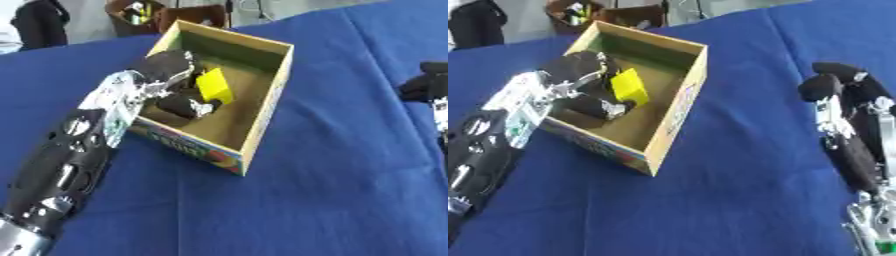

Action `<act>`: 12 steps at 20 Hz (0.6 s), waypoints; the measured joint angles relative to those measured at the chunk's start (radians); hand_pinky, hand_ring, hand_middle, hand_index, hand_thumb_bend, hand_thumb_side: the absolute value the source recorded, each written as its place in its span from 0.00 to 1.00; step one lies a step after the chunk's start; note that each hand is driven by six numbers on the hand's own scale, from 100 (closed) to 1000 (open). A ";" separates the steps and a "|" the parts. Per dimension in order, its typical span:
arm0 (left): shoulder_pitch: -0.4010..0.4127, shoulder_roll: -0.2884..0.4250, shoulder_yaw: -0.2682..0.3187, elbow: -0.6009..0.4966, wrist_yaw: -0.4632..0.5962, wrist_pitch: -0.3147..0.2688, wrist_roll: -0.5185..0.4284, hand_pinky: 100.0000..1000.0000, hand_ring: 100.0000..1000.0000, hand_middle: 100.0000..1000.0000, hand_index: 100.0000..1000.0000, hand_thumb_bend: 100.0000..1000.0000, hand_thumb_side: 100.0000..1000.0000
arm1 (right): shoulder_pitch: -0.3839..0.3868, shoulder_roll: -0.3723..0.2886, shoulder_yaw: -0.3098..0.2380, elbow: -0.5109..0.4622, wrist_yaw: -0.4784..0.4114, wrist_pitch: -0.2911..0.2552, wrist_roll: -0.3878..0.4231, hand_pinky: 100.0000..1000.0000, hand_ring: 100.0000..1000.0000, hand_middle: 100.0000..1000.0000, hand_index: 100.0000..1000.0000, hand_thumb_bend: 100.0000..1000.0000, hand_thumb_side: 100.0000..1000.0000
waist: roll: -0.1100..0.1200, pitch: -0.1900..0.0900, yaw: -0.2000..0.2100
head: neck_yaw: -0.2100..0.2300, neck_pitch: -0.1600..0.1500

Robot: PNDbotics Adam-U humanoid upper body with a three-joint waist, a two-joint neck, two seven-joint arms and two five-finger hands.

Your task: Pick up objects on the table and place them in the box.

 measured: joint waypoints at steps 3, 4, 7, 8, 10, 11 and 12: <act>0.000 0.000 0.002 -0.005 -0.033 0.012 0.015 0.72 0.84 0.87 1.00 0.07 0.81 | 0.000 0.000 0.000 0.000 0.000 0.003 0.000 0.61 0.60 0.52 0.71 0.00 0.57 | 0.000 0.000 0.000 | -0.001 0.000; 0.000 0.000 0.002 -0.007 -0.046 0.018 0.021 0.76 0.88 0.91 1.00 0.14 0.91 | 0.000 0.000 0.000 0.000 0.000 0.004 0.001 0.61 0.60 0.52 0.71 0.00 0.57 | 0.000 0.000 0.000 | -0.001 0.000; 0.002 0.000 0.009 -0.011 -0.085 0.043 0.048 0.79 0.90 0.93 1.00 0.15 1.00 | 0.001 0.000 0.003 0.000 0.001 0.006 0.002 0.61 0.60 0.52 0.71 0.00 0.57 | 0.000 0.000 0.001 | -0.001 0.000; 0.002 0.000 0.011 -0.011 -0.094 0.049 0.058 0.78 0.90 0.93 1.00 0.13 0.99 | 0.001 0.000 0.004 0.000 0.001 0.007 0.002 0.62 0.60 0.52 0.71 0.00 0.57 | 0.000 0.000 0.001 | -0.001 0.000; 0.002 0.000 0.014 -0.013 -0.104 0.057 0.077 0.78 0.89 0.92 1.00 0.09 0.98 | 0.001 0.001 0.006 0.000 0.001 0.007 0.003 0.62 0.60 0.52 0.71 0.00 0.57 | 0.000 0.001 0.002 | -0.001 0.000; 0.002 0.000 0.014 -0.016 -0.107 0.059 0.085 0.78 0.90 0.92 1.00 0.09 0.98 | 0.002 0.001 0.006 0.000 0.001 0.008 0.003 0.62 0.60 0.52 0.71 0.00 0.57 | 0.000 0.002 0.002 | -0.001 0.000; 0.002 0.000 0.014 -0.017 -0.110 0.060 0.090 0.79 0.90 0.92 1.00 0.12 0.98 | 0.003 0.001 0.006 0.000 0.001 0.009 0.004 0.62 0.60 0.52 0.71 0.00 0.57 | 0.000 0.002 0.003 | -0.002 0.000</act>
